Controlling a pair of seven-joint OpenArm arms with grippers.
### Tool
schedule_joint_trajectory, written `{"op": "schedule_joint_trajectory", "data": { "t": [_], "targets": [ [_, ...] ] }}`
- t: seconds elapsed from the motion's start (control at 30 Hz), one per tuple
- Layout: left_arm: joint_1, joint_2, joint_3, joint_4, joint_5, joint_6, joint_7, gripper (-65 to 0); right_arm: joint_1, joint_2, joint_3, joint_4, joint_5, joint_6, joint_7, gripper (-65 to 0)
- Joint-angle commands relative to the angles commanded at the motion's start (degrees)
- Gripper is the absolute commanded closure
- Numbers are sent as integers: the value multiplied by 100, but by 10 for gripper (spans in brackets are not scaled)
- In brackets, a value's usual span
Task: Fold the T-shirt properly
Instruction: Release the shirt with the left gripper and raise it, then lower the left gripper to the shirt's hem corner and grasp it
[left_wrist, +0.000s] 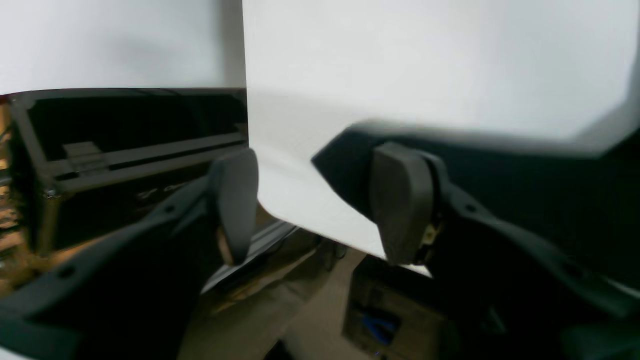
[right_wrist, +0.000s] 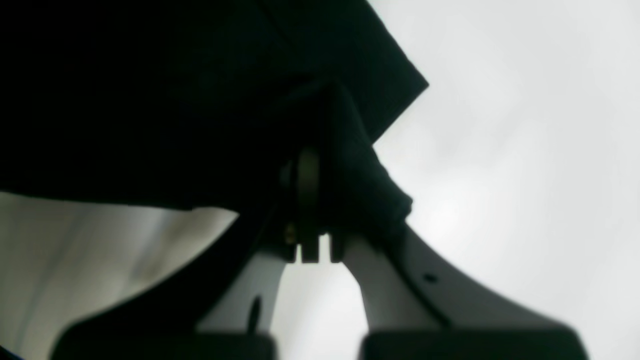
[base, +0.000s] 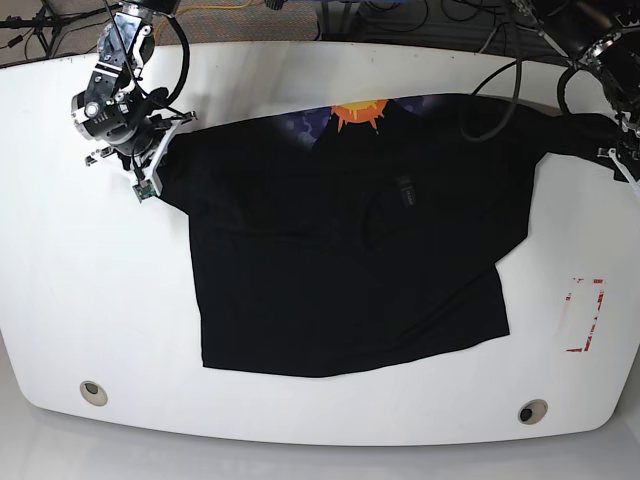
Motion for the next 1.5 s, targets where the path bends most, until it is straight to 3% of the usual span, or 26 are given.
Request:
{"op": "schedule_joint_trajectory", "data": {
  "t": [0.2,0.47,0.63,0.87,1.17,1.5],
  "targets": [
    [615,-202,70,-9,-35,0,0,-354,0,18,18,-44,-9,0,0,0],
    [1029,-193,105,-18,-35,0,-9,-357,-26,9,18,-44,-9,0,0,0],
    [1002,-185,149,-18,-35,0,-18,-358,-35,9,18,-44,-9,0,0,0],
    [167,-158,651,-141,-18,0,-79,-358,-35,26,18,-44,-9,0,0,0],
    [-1029,149,1591,-1363,0,0,-897,-358,-26,9,18,-44,-9,0,0,0],
    [-2004,431,1749,-3130,-26,0,-1908,-358,-18,0,18,-44,-9,0,0,0]
  ]
}}
